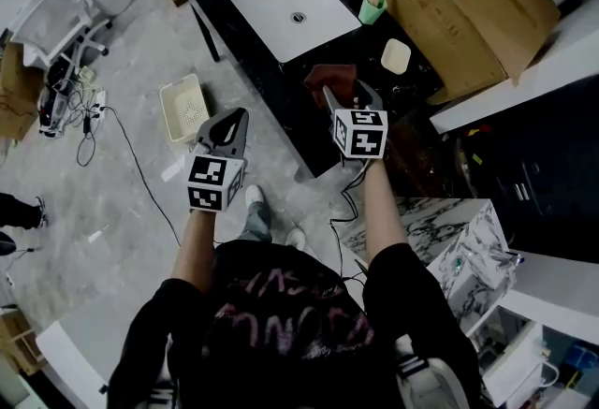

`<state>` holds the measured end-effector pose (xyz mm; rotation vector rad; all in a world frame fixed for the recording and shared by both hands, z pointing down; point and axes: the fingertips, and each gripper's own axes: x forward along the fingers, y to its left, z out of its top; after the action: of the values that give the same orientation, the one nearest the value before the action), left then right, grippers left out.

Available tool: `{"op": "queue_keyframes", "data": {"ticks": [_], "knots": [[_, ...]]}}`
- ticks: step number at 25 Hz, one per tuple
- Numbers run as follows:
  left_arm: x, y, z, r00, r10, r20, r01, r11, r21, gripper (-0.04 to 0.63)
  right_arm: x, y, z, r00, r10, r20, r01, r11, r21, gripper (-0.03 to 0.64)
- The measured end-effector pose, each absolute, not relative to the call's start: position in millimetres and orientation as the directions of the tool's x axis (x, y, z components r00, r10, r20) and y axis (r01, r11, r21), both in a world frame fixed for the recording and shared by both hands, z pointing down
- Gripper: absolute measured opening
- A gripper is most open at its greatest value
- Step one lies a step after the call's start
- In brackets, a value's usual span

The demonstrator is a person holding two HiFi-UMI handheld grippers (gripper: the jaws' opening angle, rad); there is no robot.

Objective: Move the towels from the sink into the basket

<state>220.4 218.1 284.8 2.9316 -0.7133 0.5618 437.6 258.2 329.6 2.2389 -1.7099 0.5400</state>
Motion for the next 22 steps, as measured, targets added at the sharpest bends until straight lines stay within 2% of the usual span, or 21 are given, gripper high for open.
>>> {"op": "queue_keyframes", "data": {"ticks": [13,19,22], "knots": [[212,205,292,0.808,-0.445,0.385,-0.480,-0.877,-0.006,0.017,452,235,379,0.222,-0.774,0.593,-0.959,-0.284,-0.012,0.298],[215,205,293,0.810,-0.440,0.387,-0.475,-0.880,-0.007,0.017,454,235,385,0.259,-0.757,0.600,-0.952,-0.304,0.028,0.235],[215,206,293,0.809,-0.439,0.390,-0.474,-0.880,-0.008,0.017,456,236,382,0.278,-0.755,0.594,-0.947,-0.319,0.038,0.170]]}}
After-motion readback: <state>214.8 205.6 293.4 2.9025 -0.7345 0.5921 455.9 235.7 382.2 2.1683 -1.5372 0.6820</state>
